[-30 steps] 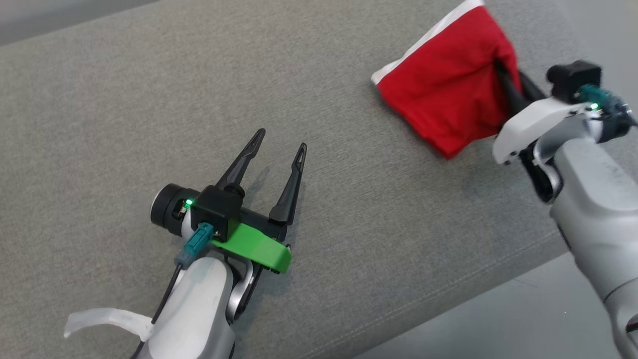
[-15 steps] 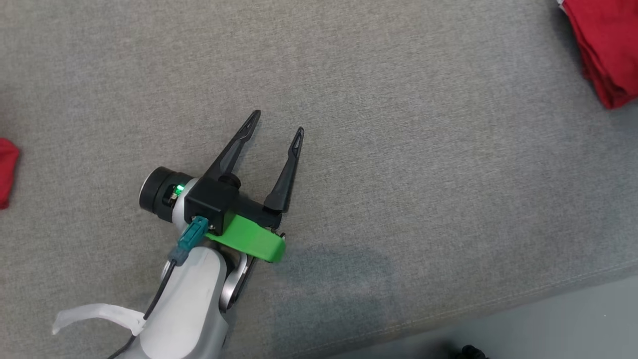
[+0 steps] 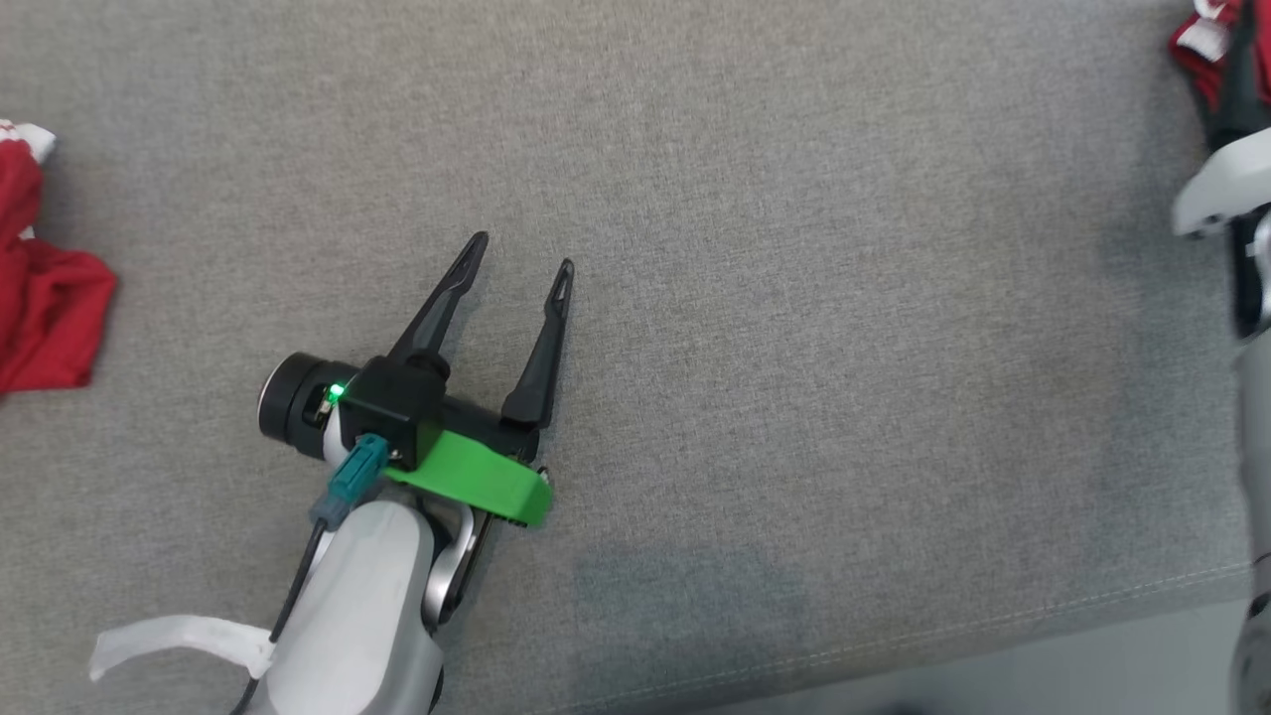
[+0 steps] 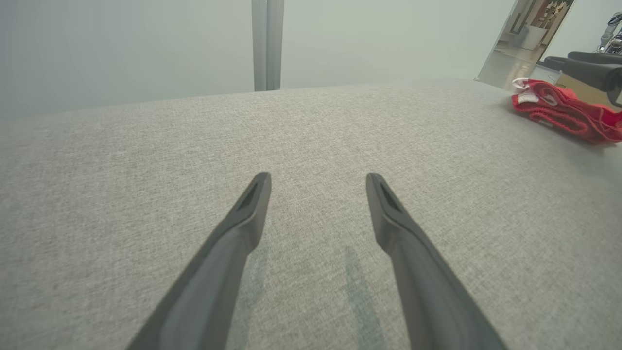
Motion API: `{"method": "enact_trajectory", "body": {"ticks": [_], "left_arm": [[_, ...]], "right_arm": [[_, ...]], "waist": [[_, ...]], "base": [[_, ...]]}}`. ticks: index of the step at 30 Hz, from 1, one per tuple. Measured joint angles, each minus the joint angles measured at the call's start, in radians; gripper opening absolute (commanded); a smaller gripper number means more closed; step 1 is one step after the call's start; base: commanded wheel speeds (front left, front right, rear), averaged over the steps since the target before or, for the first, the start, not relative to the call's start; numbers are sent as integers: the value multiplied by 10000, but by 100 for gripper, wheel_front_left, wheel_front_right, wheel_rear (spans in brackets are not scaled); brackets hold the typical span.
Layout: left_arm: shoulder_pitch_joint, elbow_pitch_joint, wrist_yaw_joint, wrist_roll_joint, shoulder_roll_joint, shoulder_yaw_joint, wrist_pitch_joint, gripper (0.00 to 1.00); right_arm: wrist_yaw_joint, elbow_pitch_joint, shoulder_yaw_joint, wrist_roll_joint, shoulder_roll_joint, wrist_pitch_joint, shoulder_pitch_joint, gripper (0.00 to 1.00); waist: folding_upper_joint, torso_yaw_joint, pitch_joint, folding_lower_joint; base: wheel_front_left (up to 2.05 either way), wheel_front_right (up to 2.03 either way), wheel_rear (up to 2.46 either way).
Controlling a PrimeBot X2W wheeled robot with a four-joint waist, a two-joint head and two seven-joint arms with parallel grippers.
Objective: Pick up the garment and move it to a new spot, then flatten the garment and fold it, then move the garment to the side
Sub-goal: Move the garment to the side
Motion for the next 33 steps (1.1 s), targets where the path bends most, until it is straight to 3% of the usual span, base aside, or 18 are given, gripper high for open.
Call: {"method": "enact_trajectory", "body": {"ticks": [6,11,19,33], "left_arm": [[543,288,38,-82,-54,652,0,100],[1206,600,334,-259,-59,1246,2,100],[1895,951,602,-267,-67,1985,2,100],[3305,1252,775,-67,-67,3145,2,100]], "right_arm": [[-2,-1452,1732,1277,972,2,1467,100],[-2,-2374,2727,2117,1570,2,2933,100],[-2,-2823,3147,2368,2040,2,4602,100],[-2,-3057,3139,2313,2286,2,6581,100]], "waist": [[0,145,-856,0],[0,345,-1809,0],[0,577,-2888,-1],[0,690,-4624,-1]], "base": [[0,0,0],[0,0,0],[0,0,0],[0,0,0]]}}
